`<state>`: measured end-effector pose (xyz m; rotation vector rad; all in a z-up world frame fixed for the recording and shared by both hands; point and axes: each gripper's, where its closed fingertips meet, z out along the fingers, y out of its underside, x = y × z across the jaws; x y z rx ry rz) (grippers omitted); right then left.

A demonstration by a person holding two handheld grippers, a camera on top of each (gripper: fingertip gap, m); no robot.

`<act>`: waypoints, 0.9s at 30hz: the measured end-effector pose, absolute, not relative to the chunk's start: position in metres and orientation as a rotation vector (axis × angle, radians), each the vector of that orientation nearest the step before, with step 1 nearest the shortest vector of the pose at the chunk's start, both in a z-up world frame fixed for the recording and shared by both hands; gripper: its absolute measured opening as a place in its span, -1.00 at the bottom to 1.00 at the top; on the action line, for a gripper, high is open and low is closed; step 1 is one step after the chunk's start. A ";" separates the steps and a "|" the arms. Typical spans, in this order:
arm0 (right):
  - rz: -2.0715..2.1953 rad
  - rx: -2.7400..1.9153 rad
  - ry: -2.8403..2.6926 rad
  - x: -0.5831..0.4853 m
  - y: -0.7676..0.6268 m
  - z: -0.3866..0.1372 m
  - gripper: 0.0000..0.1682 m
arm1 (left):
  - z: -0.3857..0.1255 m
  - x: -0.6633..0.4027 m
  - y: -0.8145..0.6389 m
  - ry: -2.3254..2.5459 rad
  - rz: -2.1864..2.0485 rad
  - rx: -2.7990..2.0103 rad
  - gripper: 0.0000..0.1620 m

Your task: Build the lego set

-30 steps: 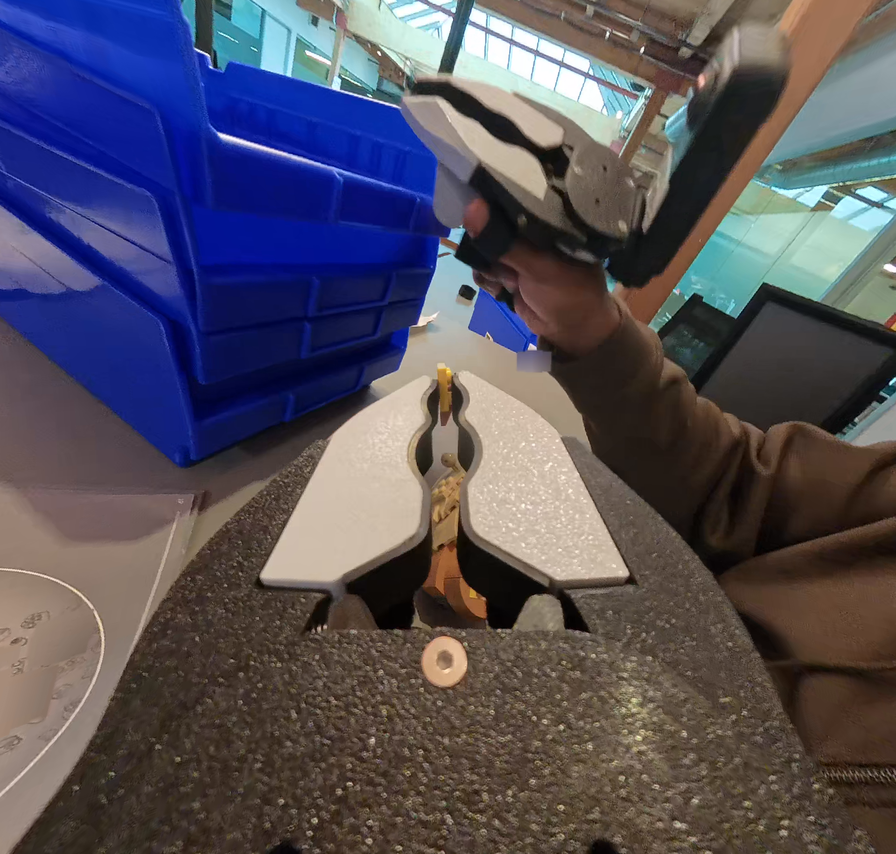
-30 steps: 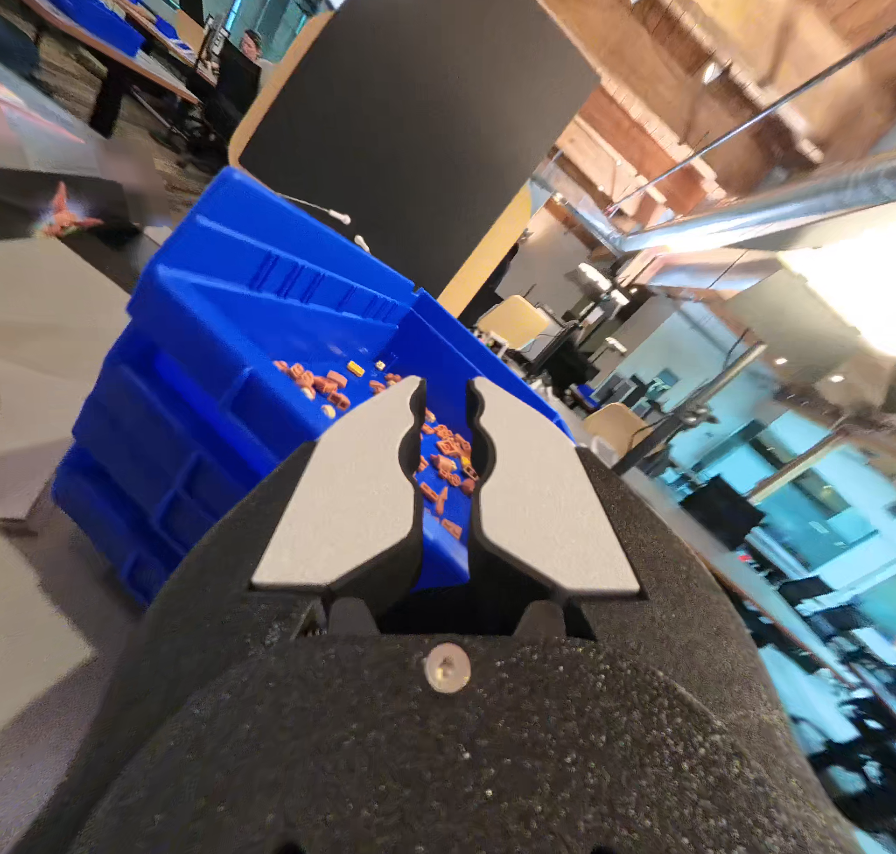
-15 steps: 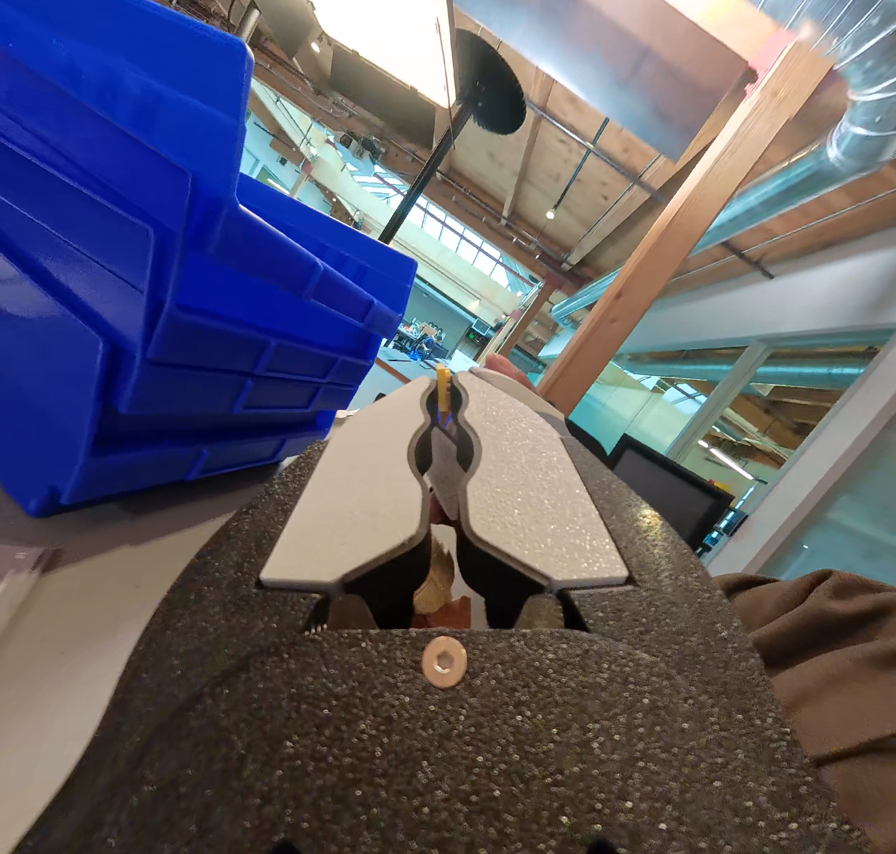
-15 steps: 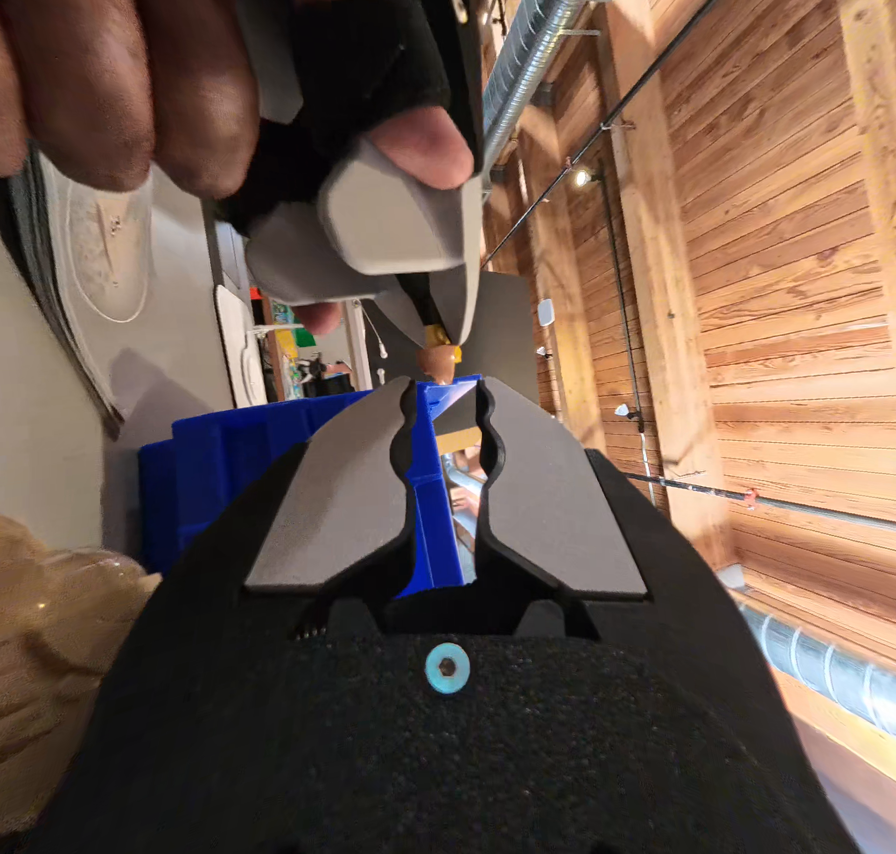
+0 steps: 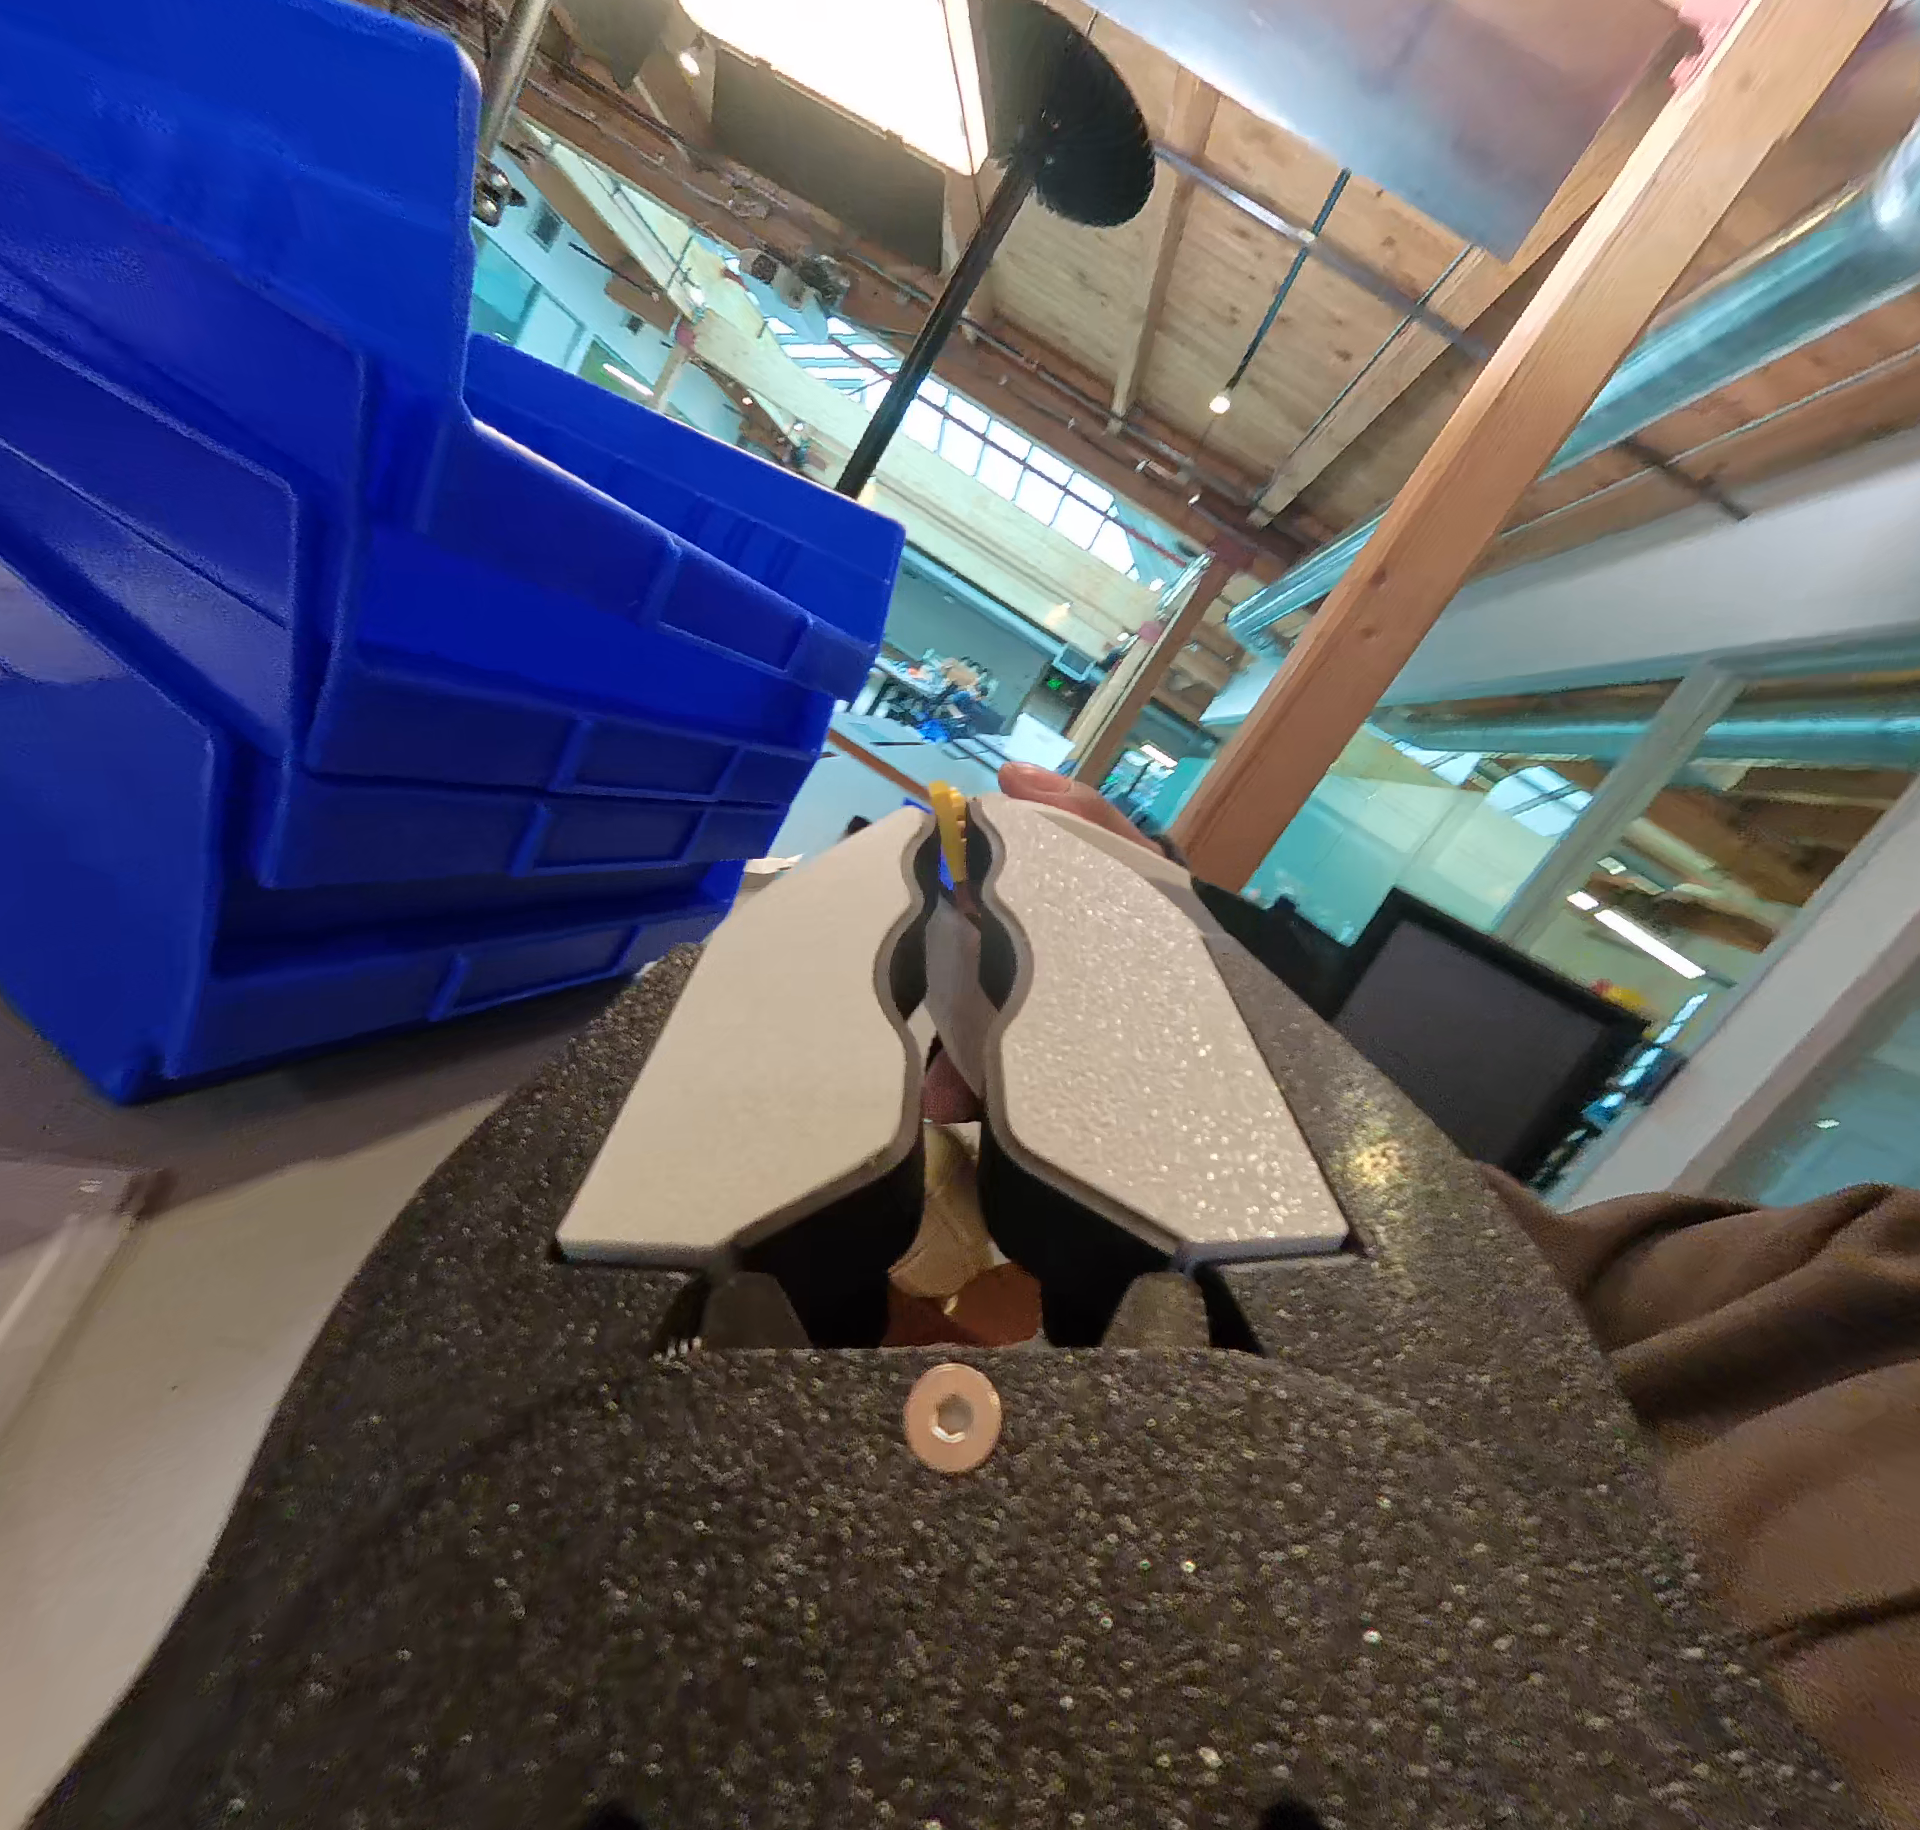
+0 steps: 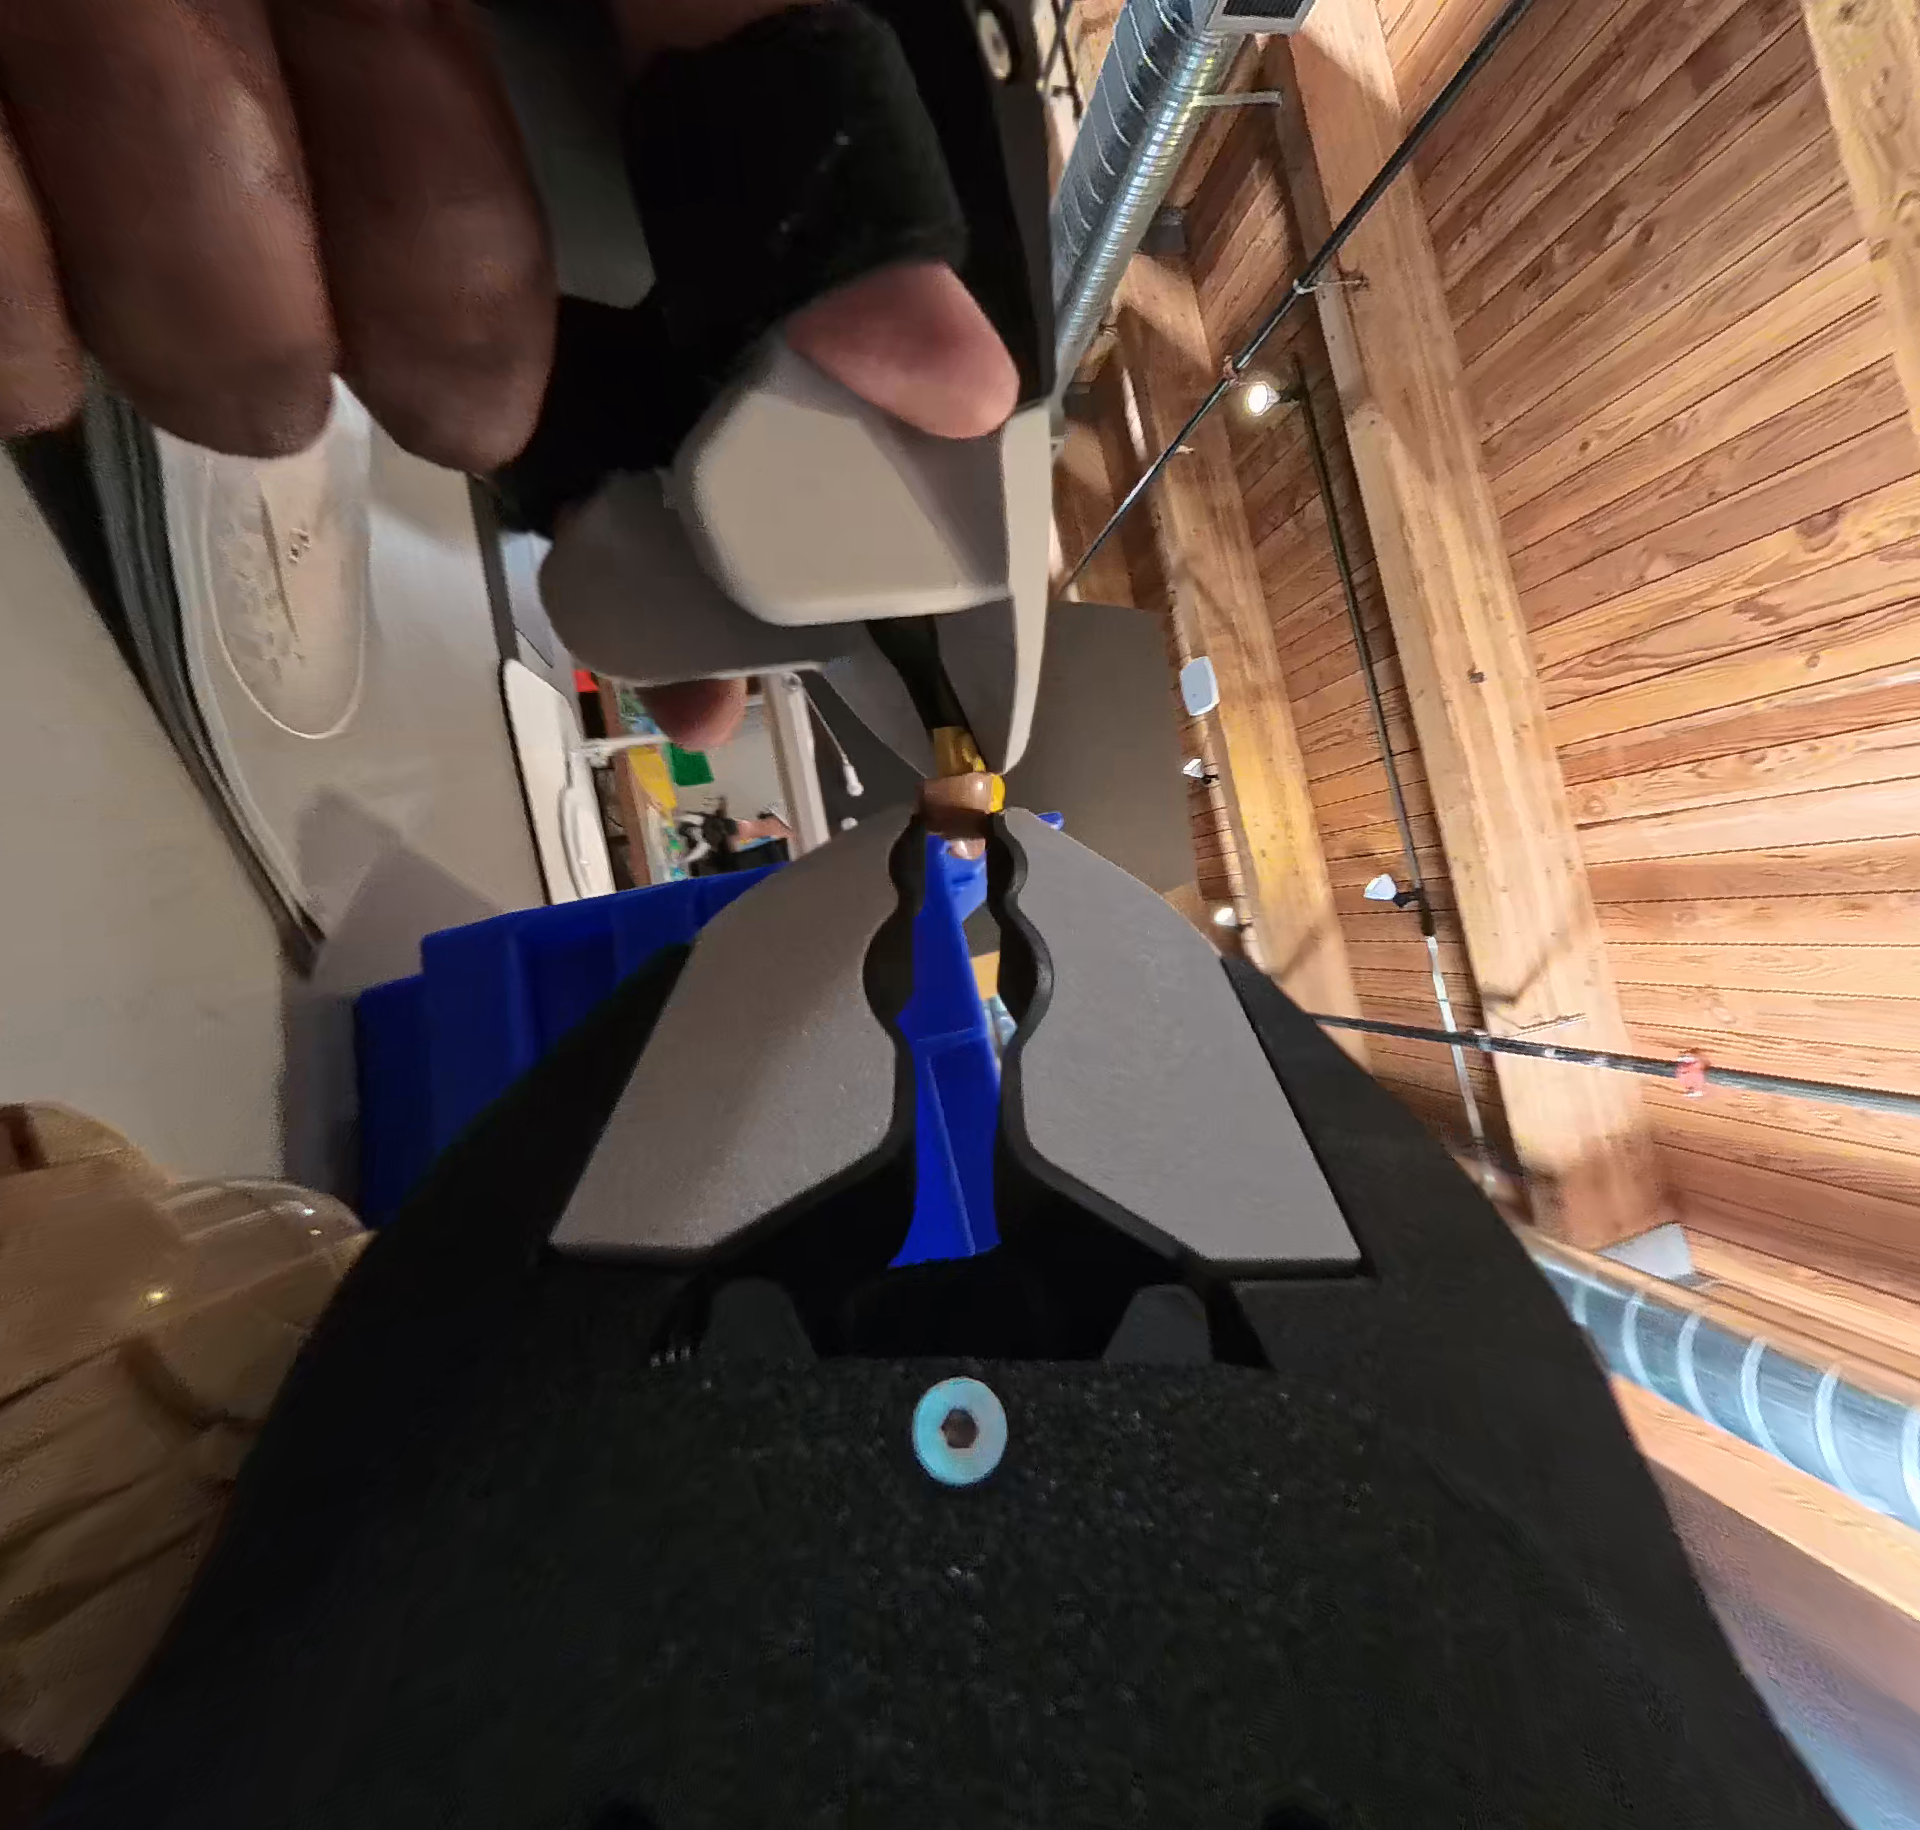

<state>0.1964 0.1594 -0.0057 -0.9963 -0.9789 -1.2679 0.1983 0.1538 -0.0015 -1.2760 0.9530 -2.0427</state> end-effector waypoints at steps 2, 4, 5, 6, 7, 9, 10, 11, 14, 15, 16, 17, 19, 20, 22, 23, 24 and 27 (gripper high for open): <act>-1.217 -1.020 -0.974 0.197 0.159 -0.007 -0.88 | -0.003 0.199 0.155 0.983 -1.967 -1.271 -0.94; -1.175 -1.033 -0.967 0.197 0.158 -0.007 -0.92 | -0.003 0.199 0.155 0.994 -1.925 -1.264 -0.94; -1.147 -1.046 -0.961 0.197 0.158 -0.007 -0.92 | -0.003 0.199 0.155 0.998 -1.916 -1.261 -0.94; -1.116 -1.062 -0.955 0.197 0.158 -0.007 -0.92 | -0.003 0.199 0.155 0.998 -1.911 -1.262 -0.94; -1.095 -1.074 -0.951 0.198 0.158 -0.008 -0.92 | -0.004 0.200 0.156 0.996 -1.907 -1.266 -0.94; -1.060 -1.090 -0.940 0.199 0.158 -0.008 -0.95 | -0.005 0.200 0.157 0.994 -1.906 -1.273 -0.95; -1.029 -1.103 -0.937 0.199 0.158 -0.008 -0.95 | -0.006 0.200 0.158 0.997 -1.897 -1.280 -0.95; -1.001 -1.117 -0.934 0.199 0.158 -0.009 -0.96 | -0.007 0.200 0.158 1.001 -1.887 -1.280 -0.95; -0.941 -1.142 -0.918 0.200 0.158 -0.008 -0.96 | -0.006 0.200 0.158 1.009 -1.866 -1.273 -0.95; -0.939 -1.142 -0.912 0.200 0.158 -0.007 -0.96 | -0.006 0.200 0.159 1.005 -1.866 -1.271 -0.95; -0.941 -1.139 -0.909 0.201 0.157 -0.006 -0.96 | -0.005 0.200 0.159 0.998 -1.868 -1.270 -0.95; -0.943 -1.136 -0.904 0.201 0.157 -0.005 -0.96 | -0.004 0.199 0.161 0.985 -1.868 -1.269 -0.95; -0.940 -1.115 -0.885 0.202 0.154 0.001 -0.96 | -0.001 0.197 0.165 0.955 -1.867 -1.264 -0.95; -0.943 -1.097 -0.864 0.203 0.153 0.007 -0.95 | 0.000 0.196 0.167 0.945 -1.868 -1.262 -0.95; -0.988 -1.036 -0.774 0.213 0.149 0.031 -0.96 | 0.001 0.195 0.169 0.939 -1.864 -1.260 -0.95; -1.027 -1.008 -0.699 0.224 0.147 0.048 -0.96 | 0.001 0.195 0.169 0.939 -1.858 -1.258 -0.95; -1.063 -1.003 -0.609 0.240 0.149 0.066 -0.96 | 0.001 0.196 0.169 0.941 -1.851 -1.258 -0.95; -1.100 -1.227 -0.326 0.314 0.170 0.091 -0.95 | -0.004 0.199 0.166 0.965 -1.827 -1.265 -0.95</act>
